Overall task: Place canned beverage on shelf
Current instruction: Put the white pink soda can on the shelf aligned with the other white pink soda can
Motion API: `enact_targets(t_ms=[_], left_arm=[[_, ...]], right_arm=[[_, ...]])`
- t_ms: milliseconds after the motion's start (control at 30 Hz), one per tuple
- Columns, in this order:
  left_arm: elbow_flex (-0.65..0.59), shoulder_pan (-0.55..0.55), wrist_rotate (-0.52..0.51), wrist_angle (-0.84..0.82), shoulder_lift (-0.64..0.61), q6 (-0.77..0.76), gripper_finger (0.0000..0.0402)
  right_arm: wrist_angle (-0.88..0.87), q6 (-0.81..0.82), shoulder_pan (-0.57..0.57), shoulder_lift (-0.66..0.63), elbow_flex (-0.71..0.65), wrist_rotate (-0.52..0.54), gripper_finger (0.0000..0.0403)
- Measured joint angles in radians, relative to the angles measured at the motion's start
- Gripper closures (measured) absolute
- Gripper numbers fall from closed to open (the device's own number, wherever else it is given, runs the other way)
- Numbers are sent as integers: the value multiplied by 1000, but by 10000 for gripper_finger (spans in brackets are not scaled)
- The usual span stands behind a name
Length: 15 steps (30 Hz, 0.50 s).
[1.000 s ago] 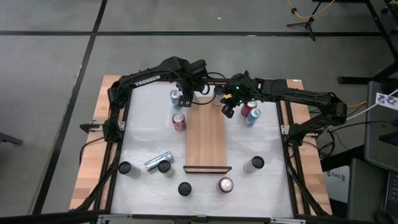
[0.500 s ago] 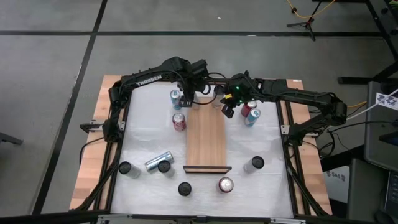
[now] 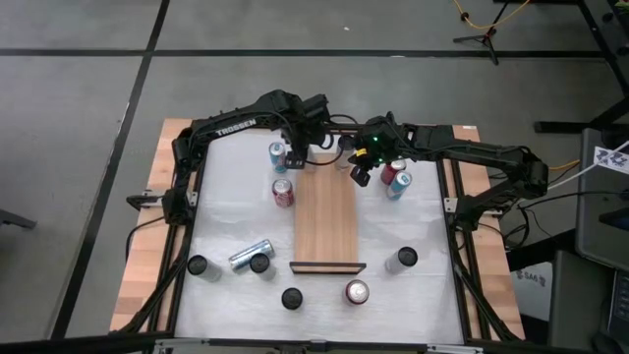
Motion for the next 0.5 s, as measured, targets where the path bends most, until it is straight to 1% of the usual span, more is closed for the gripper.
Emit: enact_targets(t_ms=[500], left_arm=[[-1, 0, -2, 8, 0, 0, 142]], right_arm=[[0, 0, 0, 0, 0, 0, 402]])
